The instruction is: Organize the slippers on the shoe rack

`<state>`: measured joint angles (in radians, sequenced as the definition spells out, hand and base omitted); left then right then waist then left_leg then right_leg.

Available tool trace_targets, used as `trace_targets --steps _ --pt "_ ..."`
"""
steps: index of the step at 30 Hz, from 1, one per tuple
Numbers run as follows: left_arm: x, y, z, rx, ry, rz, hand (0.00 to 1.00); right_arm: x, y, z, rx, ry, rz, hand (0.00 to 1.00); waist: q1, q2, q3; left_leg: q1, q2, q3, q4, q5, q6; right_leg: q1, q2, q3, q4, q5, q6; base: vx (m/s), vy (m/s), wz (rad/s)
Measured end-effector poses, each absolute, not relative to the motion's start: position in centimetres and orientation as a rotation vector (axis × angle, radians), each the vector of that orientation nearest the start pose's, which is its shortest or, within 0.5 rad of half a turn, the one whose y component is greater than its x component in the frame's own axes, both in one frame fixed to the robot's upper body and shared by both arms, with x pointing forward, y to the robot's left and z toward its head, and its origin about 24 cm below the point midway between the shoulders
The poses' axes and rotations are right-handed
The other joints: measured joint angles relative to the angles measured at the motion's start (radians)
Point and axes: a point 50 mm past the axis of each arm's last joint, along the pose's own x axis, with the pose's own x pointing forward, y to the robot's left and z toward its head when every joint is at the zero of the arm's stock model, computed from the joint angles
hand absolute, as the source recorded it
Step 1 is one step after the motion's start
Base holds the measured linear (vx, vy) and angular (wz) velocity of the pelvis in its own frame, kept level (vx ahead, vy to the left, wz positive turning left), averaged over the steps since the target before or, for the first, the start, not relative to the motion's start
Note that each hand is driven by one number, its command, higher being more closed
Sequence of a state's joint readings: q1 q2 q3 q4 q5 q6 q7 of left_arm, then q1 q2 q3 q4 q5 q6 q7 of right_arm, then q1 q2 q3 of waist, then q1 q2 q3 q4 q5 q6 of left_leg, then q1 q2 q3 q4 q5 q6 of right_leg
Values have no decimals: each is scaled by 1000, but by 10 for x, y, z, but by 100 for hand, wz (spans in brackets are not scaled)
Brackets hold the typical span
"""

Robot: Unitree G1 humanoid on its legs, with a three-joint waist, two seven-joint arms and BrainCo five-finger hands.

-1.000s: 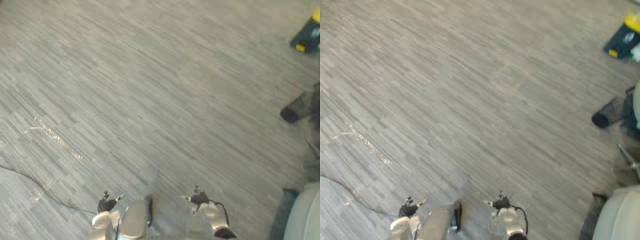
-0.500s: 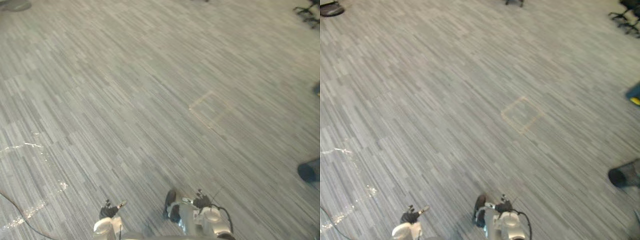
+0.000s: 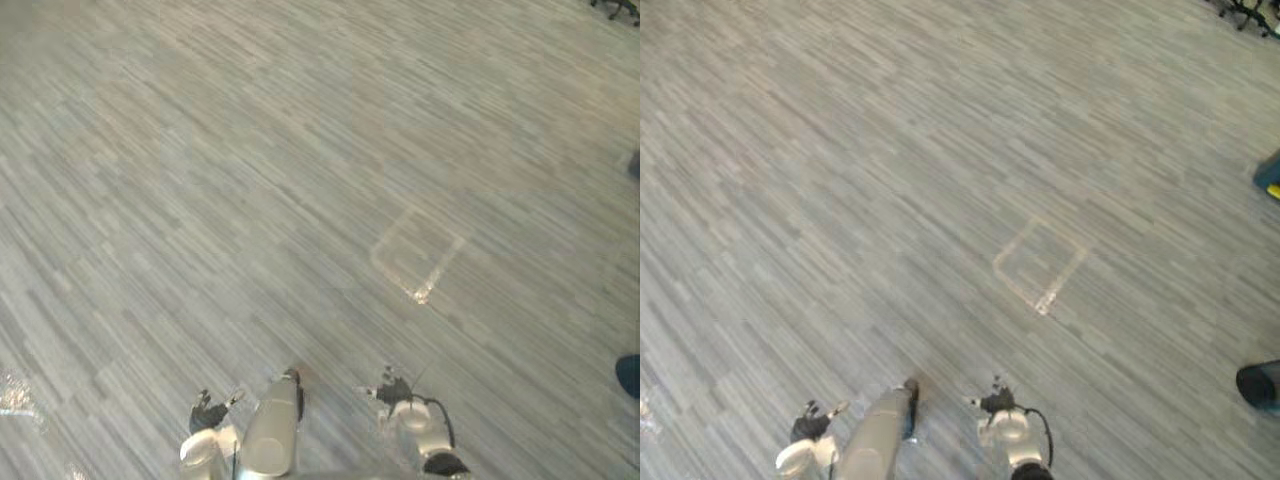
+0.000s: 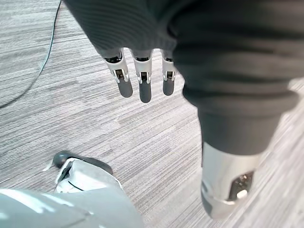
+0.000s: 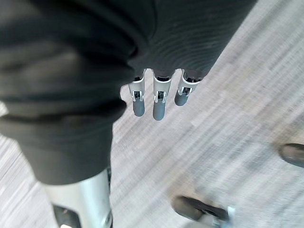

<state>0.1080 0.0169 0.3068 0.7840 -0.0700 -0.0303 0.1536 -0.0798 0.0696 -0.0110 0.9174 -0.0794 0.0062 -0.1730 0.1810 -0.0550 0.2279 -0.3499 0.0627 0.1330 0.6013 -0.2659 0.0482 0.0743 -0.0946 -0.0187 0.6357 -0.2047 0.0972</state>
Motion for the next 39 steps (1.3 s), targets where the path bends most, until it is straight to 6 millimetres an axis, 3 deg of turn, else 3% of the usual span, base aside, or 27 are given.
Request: trace_targets --steps 1,3,5,7,8,9,10,11,13,14,15,17,18,19,20,22,24,26,28,29,30,31,33,34,36,38,39 --pt "128 219 -133 -83 857 493 0 176 -133 -131 -77 860 -106 0 -11 0 5 101 -15 3 -13 -40 -1 -72 -26 -23 265 42 3 564 281 -12" --pt "132 214 -133 -84 854 476 0 164 -135 -136 -72 890 -115 0 -39 12 12 230 -18 2 -81 -60 7 -151 -34 -99 449 32 -18 488 159 13" --pt "140 211 -131 -91 839 462 0 161 -135 -137 -71 898 -116 0 -50 10 11 315 -4 9 -155 -64 9 -248 -27 -184 441 8 -47 484 107 0" --pt "143 207 -133 -83 852 438 0 163 -136 -136 -72 885 -118 0 -67 4 14 417 21 52 -221 -95 -15 -380 -22 -336 245 -5 -58 408 52 -45" --pt "142 206 -134 -81 859 436 0 164 -136 -135 -73 880 -119 0 -71 4 14 429 24 57 -225 -101 -16 -389 -20 -354 205 -3 -60 427 46 -51" --pt "141 205 -136 -80 879 431 0 166 -138 -134 -74 870 -123 0 -76 4 15 468 28 79 -244 -113 -30 -402 -4 -401 56 14 -60 537 47 -41" --pt "136 206 -139 -73 903 430 0 165 -138 -135 -75 877 -120 0 -78 -1 16 536 22 109 -292 -123 -48 -389 28 -465 -211 75 -49 455 37 -38" --pt "135 207 -140 -64 910 425 0 165 -137 -135 -75 878 -118 0 -79 -2 17 554 17 111 -304 -125 -51 -388 34 -476 -267 92 -48 513 18 -23" --pt "127 210 -142 -42 930 426 0 165 -138 -137 -91 895 -102 0 -91 -14 8 628 -9 101 -333 -149 -94 -381 46 -512 -357 136 -110 623 -46 19" --pt "120 213 -143 -21 943 427 0 159 -137 -139 -93 916 -94 0 -103 -31 -6 649 -22 66 -309 -159 -113 -360 52 -511 -379 194 -245 658 -91 45" --pt "120 213 -143 -16 944 425 0 155 -139 -141 -84 930 -108 0 -113 -25 -16 643 -12 46 -265 -165 -124 -355 64 -514 -367 230 -283 657 -112 37" --pt "106 214 -147 -37 978 460 0 157 -140 -140 -80 924 -114 0 -118 38 -41 542 93 10 48 -127 -162 -301 154 -519 -372 181 -298 709 -123 -36" --pt "95 210 -150 -65 1007 481 0 159 -138 -139 -83 912 -103 0 -114 78 -44 435 142 -22 314 35 -119 -252 226 -467 -407 152 -306 624 -64 -98" --pt "91 209 -151 -74 1016 489 0 160 -136 -138 -87 909 -92 0 -108 92 -44 390 165 -36 423 42 -116 -231 252 -436 -412 138 -318 581 15 -137" --pt "93 210 -151 -76 1010 493 0 159 -133 -139 -95 917 -74 0 -95 95 -36 296 185 -43 574 10 -110 -189 278 -382 -411 108 -319 462 34 -114" --pt "100 217 -147 -51 981 486 0 156 -133 -142 -94 939 -70 0 -70 68 -19 183 168 -63 605 -48 -84 -85 276 -286 -434 82 -299 629 35 -111" --pt "98 221 -145 -37 971 490 0 153 -132 -144 -96 957 -66 0 -66 48 -21 106 140 -83 485 -92 -74 -16 263 -214 -467 81 -296 600 97 -107" --pt "102 222 -143 -35 953 493 0 158 -132 -142 -94 944 -70 0 -64 37 -11 56 80 -145 246 -100 -87 34 236 -153 -496 76 -279 479 199 -105" --pt "106 218 -142 -45 935 491 0 162 -133 -140 -97 932 -82 0 -57 45 -5 14 3 -303 -40 -41 -109 65 210 -77 -500 33 -211 382 300 -101" --pt "105 216 -142 -51 937 490 0 162 -133 -140 -98 934 -84 0 -55 52 -3 16 -1 -339 -87 5 -118 73 210 -66 -496 25 -199 341 334 -99" --pt "102 214 -144 -63 947 494 0 158 -134 -142 -97 945 -90 0 -46 60 -6 43 1 -338 -95 116 -118 89 208 -38 -480 -6 -167 340 345 -114" --pt "102 217 -143 -63 942 504 0 155 -134 -143 -101 951 -84 0 -27 50 -6 56 0 -276 -63 93 -110 83 175 -2 -423 -48 -139 413 385 -114" --pt "103 220 -142 -57 938 508 0 155 -135 -142 -101 946 -94 0 -25 20 -20 78 4 -211 -53 38 -90 22 133 -36 -286 -74 -102 334 298 -102" --pt "102 220 -143 -57 941 510 0 155 -135 -142 -101 945 -94 0 -21 23 -17 103 10 -181 -53 20 -78 -12 109 -81 -198 -68 -90 264 302 -118" --pt "98 221 -145 -53 960 508 0 148 -136 -145 -99 966 -94 0 -21 30 -13 197 29 -91 -59 -22 -59 -89 9 -231 48 -60 -73 237 294 -108" --pt "96 222 -146 -48 971 508 0 142 -136 -148 -100 984 -93 0 -27 24 -20 256 49 -28 -71 -56 -51 -113 -58 -352 92 -69 -83 214 214 -86" --pt "95 223 -146 -47 974 511 0 141 -136 -148 -100 991 -91 0 -28 23 -20 295 72 7 -87 -69 -54 -125 -61 -401 47 -87 -74 242 131 -106"
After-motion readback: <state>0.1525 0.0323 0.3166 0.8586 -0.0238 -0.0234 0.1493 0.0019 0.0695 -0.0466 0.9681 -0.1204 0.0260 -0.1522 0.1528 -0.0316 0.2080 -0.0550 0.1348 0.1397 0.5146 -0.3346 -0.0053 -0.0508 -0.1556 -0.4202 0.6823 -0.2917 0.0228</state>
